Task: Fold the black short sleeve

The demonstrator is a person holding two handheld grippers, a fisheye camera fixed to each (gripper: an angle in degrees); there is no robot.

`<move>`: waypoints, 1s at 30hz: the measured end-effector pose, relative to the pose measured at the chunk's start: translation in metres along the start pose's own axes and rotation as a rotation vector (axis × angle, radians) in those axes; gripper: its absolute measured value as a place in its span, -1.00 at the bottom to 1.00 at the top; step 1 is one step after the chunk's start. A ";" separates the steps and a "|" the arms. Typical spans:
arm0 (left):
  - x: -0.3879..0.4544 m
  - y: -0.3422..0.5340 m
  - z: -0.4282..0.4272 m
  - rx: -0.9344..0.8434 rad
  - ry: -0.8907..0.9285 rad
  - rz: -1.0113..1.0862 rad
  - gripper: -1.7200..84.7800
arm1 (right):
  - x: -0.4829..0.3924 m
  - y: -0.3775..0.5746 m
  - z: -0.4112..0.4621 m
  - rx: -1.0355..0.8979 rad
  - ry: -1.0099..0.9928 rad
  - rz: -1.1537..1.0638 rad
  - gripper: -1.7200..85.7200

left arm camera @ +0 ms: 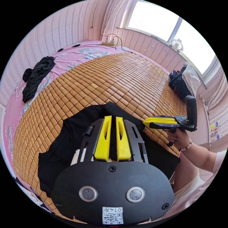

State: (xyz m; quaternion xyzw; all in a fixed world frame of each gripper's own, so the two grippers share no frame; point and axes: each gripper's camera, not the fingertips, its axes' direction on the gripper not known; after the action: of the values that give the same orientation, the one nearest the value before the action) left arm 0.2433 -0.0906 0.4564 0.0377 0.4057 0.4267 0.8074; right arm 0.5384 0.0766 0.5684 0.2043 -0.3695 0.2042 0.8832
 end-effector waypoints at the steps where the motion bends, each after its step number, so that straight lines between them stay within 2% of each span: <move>1: 0.004 -0.008 0.008 -0.004 0.003 -0.013 -0.86 | 0.001 0.000 -0.001 -0.010 -0.012 -0.005 -0.94; 5: 0.024 -0.031 0.030 -0.013 0.000 0.009 -0.86 | 0.008 -0.002 -0.012 0.007 -0.057 -0.011 -0.95; 9: 0.044 -0.052 0.069 -0.151 -0.089 0.051 -0.86 | 0.016 0.000 -0.018 0.002 -0.093 0.007 -0.95; 10: 0.047 -0.055 0.072 -0.137 -0.097 0.052 -0.87 | 0.017 0.001 -0.020 0.006 -0.099 0.005 -0.95; 15: 0.047 -0.069 0.079 -0.208 -0.055 0.036 -0.97 | 0.020 0.005 -0.028 0.034 -0.147 -0.010 -0.95; 19: 0.047 -0.068 0.063 -0.017 0.057 0.045 -0.98 | 0.017 0.002 -0.030 0.057 -0.116 -0.026 -0.95; 22: 0.045 -0.064 0.083 -0.093 0.038 0.020 -0.97 | 0.017 -0.002 -0.025 0.017 -0.064 -0.028 -0.95; 26: 0.031 -0.059 0.079 -0.066 0.097 -0.094 -0.87 | 0.018 -0.011 -0.011 -0.092 -0.025 -0.063 -0.96; 30: 0.017 -0.049 0.044 0.030 0.124 -0.115 -0.80 | 0.024 -0.005 -0.017 -0.028 -0.045 -0.080 -0.96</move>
State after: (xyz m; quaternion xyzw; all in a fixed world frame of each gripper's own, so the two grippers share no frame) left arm 0.3107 -0.0965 0.4547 0.0000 0.4629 0.3751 0.8031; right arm 0.5656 0.0862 0.5744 0.2109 -0.3838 0.1587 0.8849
